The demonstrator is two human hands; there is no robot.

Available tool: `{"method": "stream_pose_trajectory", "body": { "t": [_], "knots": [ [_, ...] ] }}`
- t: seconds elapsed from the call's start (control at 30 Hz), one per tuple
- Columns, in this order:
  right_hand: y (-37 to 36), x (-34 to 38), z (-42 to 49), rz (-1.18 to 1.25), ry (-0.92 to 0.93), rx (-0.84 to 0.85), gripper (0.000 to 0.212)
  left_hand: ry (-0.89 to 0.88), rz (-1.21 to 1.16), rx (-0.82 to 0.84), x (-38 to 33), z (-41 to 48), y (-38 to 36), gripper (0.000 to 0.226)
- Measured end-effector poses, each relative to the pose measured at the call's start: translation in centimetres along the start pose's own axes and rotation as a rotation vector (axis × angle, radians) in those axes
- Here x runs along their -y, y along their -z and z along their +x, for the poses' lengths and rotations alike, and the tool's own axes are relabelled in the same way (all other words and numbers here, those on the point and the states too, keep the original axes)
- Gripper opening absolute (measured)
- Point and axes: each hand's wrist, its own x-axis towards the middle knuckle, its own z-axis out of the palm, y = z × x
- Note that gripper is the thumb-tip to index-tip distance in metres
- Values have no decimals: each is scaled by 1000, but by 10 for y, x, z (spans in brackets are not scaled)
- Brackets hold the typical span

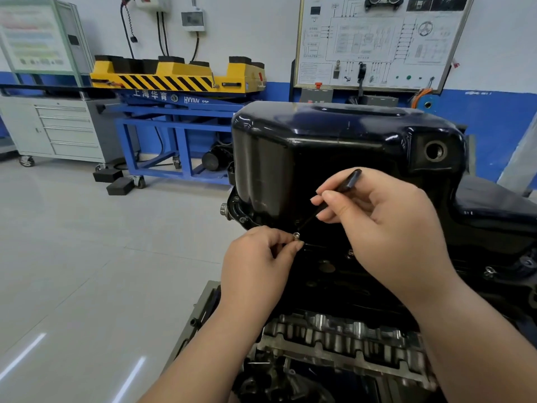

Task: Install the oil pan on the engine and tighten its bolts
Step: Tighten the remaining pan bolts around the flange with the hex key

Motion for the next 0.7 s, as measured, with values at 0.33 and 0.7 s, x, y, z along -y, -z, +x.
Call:
{"method": "stream_pose_trajectory", "body": {
  "t": [0.33, 0.7],
  "knots": [
    [-1, 1, 2, -51, 1, 63, 11, -18, 12, 10, 0, 1, 0, 5],
    [1, 23, 21, -412, 228, 304, 38, -41, 4, -2, 1, 0, -1, 4]
  ]
}}
